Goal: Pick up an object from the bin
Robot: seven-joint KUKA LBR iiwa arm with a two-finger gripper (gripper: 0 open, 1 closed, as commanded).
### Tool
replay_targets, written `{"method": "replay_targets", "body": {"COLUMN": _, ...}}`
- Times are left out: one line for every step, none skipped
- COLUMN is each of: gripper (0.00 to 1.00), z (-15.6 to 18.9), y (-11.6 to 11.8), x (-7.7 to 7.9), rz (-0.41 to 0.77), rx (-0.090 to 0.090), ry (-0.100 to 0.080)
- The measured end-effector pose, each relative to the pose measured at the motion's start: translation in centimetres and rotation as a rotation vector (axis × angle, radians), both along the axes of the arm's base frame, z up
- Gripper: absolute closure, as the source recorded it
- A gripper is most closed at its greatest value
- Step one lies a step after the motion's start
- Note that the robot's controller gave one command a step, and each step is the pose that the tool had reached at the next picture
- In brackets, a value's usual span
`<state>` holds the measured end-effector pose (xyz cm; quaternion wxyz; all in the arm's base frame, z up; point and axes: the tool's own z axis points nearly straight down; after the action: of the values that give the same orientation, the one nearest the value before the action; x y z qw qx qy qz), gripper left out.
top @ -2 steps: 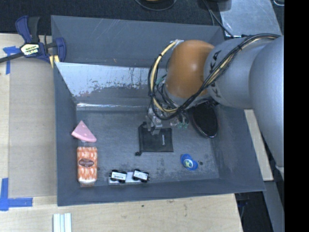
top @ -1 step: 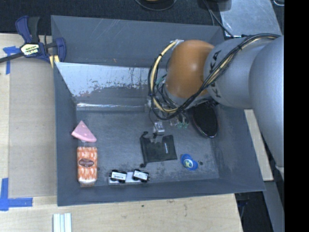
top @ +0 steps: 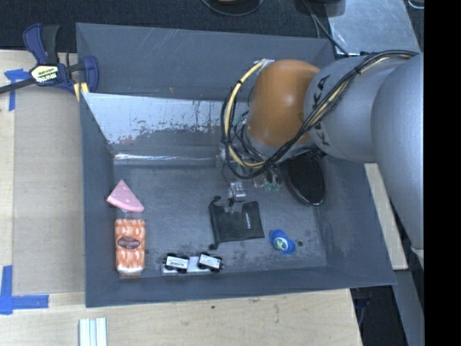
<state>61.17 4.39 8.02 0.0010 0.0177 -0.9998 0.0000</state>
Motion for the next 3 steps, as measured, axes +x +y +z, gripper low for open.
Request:
{"method": "replay_targets", "body": {"gripper": 1.00, "z": -0.9, "y": -2.0, "x": -4.4, "rz": 0.094, "rx": 0.001, "ry": -0.006}}
{"method": "replay_targets", "body": {"gripper": 1.00, "z": -0.9, "y": -2.0, "x": -4.4, "rz": 0.094, "rx": 0.001, "ry": -0.006}}
{"method": "replay_targets", "body": {"gripper": 0.00, "z": 12.9, "y": -7.0, "x": -5.1, "rz": 0.074, "rx": 0.000, "ry": -0.011}}
